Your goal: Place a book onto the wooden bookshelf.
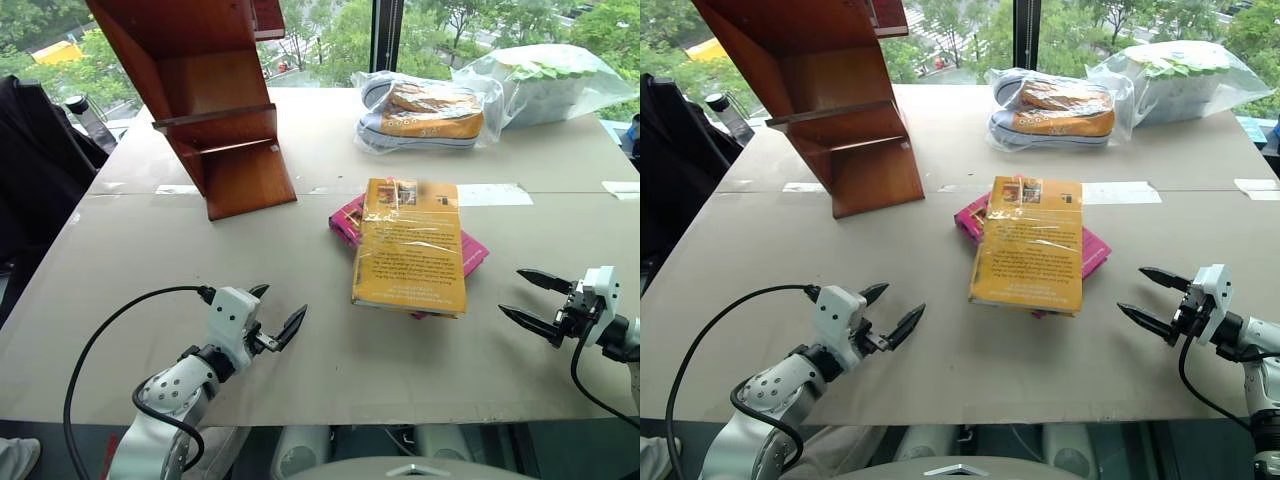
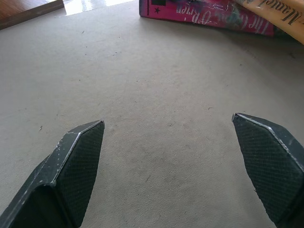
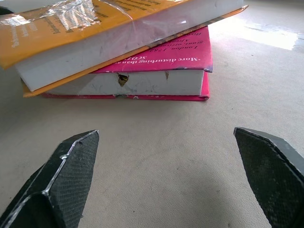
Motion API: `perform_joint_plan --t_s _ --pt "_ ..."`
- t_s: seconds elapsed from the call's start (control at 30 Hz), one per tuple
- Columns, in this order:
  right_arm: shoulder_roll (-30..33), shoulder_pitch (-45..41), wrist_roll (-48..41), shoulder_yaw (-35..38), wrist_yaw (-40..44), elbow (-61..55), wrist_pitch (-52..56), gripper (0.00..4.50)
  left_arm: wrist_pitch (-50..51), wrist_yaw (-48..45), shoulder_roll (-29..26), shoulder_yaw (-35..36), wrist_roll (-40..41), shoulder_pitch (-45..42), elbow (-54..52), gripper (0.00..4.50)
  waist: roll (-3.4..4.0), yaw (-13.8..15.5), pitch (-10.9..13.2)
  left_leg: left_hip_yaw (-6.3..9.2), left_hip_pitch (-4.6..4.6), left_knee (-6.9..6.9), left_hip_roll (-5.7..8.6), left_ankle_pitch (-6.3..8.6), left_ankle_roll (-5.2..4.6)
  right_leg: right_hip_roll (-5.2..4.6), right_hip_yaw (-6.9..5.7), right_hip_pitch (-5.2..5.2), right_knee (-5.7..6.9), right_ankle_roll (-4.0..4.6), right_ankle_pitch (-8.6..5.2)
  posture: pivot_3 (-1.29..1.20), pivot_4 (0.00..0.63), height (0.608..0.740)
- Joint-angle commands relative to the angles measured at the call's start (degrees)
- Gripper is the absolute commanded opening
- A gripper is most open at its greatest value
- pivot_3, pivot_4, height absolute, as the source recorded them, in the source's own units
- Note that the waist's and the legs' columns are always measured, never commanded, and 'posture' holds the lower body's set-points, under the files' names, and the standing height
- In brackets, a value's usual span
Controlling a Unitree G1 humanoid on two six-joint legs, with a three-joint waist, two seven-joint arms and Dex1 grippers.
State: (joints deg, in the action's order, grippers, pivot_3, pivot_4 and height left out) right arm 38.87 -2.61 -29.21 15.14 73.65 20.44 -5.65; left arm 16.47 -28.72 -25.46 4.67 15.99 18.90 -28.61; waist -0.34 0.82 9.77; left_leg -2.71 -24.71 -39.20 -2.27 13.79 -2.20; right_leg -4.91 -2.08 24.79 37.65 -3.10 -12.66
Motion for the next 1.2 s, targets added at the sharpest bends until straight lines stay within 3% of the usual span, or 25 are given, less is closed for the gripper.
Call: perform_joint_plan --t_s 0.03,0.6,0.97,1.2 --pt "1.21 0.34 -0.55 2.42 0.76 -0.64 -1.26 4.5 -0.33 -0.94 -0.55 1.14 1.25 -0.8 -1.38 4.44 0.0 0.0 0.0 0.0 0.0 0.0 0.0 0.0 0.0 0.0 0.0 0.0 0.0 0.0 0.0 0.0 0.15 0.693" --pt "1.15 1.97 -1.12 3.66 0.48 -3.32 -2.03 4.5 3.89 -3.56 -1.38 0.82 6.03 -6.04 -2.19 4.44 0.0 0.08 0.0 0.0 0.01 -0.09 0.03 -0.01 0.0 0.03 0.0 -0.03 0.08 0.0 0.01 0.0 0.15 0.693" --pt "5.27 16.08 -11.83 9.91 -0.46 -27.23 12.55 4.5 33.33 0.3 2.67 1.1 33.63 -22.25 2.94 4.44 -0.05 0.17 -0.02 0.07 0.06 -0.17 0.06 -0.02 -0.01 0.07 0.01 -0.1 0.19 -0.01 0.01 0.0 0.15 0.693" --pt "5.31 22.41 -15.87 15.65 -4.91 -39.9 18.12 4.5 45.49 2.32 6.86 1.04 40.3 -34.96 16.79 4.44 -0.23 0.06 0.03 0.11 0.09 -0.23 0.11 -0.02 -0.01 0.13 0.03 -0.13 0.23 -0.01 0.02 0.0 0.15 0.693"
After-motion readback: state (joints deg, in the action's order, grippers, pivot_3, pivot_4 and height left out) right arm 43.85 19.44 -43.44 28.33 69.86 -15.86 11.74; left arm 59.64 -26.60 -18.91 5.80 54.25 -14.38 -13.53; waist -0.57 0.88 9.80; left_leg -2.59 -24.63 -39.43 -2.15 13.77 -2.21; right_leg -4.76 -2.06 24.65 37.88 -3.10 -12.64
